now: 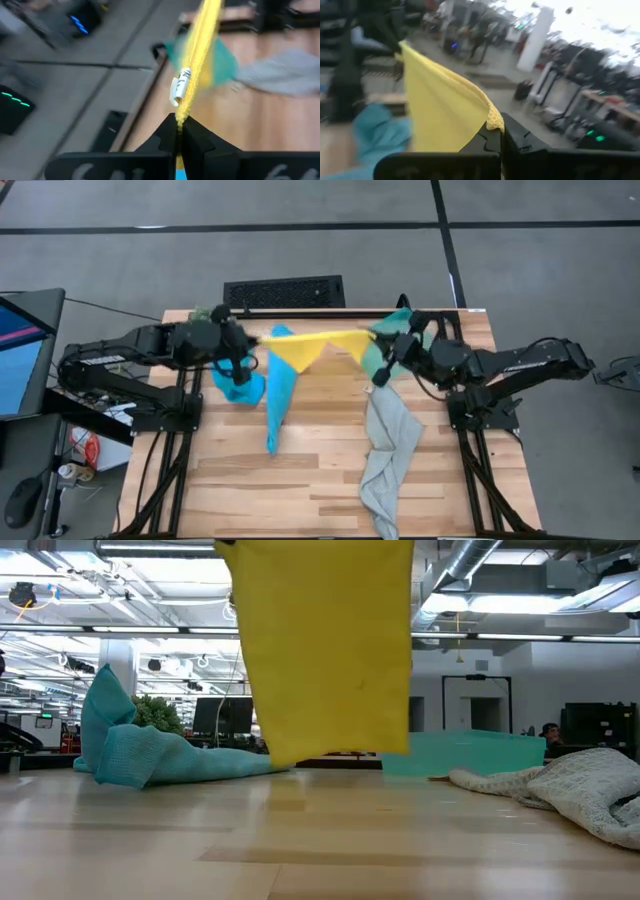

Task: Fold microfiber towels
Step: Fold the yellow towel

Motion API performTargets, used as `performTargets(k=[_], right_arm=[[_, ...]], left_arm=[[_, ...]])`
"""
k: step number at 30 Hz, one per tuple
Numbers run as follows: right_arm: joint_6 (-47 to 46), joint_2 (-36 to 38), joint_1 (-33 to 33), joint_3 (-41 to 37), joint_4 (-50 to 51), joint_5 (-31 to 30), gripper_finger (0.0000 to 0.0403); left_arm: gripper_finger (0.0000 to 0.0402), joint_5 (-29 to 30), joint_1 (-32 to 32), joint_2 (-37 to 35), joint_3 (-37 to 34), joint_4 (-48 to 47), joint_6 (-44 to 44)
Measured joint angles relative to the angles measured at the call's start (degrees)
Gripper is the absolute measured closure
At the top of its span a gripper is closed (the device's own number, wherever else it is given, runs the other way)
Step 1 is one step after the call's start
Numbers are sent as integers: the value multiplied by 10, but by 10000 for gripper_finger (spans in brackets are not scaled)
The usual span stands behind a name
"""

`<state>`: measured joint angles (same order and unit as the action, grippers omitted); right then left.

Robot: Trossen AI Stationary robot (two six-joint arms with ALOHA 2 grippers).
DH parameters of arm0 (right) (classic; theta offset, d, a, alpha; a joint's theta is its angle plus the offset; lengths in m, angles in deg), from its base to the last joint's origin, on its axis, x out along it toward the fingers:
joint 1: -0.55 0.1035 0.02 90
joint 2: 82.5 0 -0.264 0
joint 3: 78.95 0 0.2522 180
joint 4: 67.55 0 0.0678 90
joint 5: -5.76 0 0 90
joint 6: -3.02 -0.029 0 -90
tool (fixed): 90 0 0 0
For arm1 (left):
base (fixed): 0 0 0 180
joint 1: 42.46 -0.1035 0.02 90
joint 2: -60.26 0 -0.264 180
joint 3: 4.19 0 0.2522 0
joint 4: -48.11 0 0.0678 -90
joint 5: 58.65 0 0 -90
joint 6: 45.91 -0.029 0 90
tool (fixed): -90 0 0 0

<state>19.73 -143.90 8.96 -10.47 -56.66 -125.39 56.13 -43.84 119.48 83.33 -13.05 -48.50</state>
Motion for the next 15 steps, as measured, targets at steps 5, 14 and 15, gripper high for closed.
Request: performTargets(k=[5,14,15], right_arm=[[-132,-12,75,-1,135,4,391],[-385,-95,238,-88,128,3,391],[-408,-109,254,-92,116,2,391]], left_arm=[[401,-24,78,13,-45,-61,101],[401,-60,248,68,-165,26,296],[401,-66,264,77,-175,40,314]])
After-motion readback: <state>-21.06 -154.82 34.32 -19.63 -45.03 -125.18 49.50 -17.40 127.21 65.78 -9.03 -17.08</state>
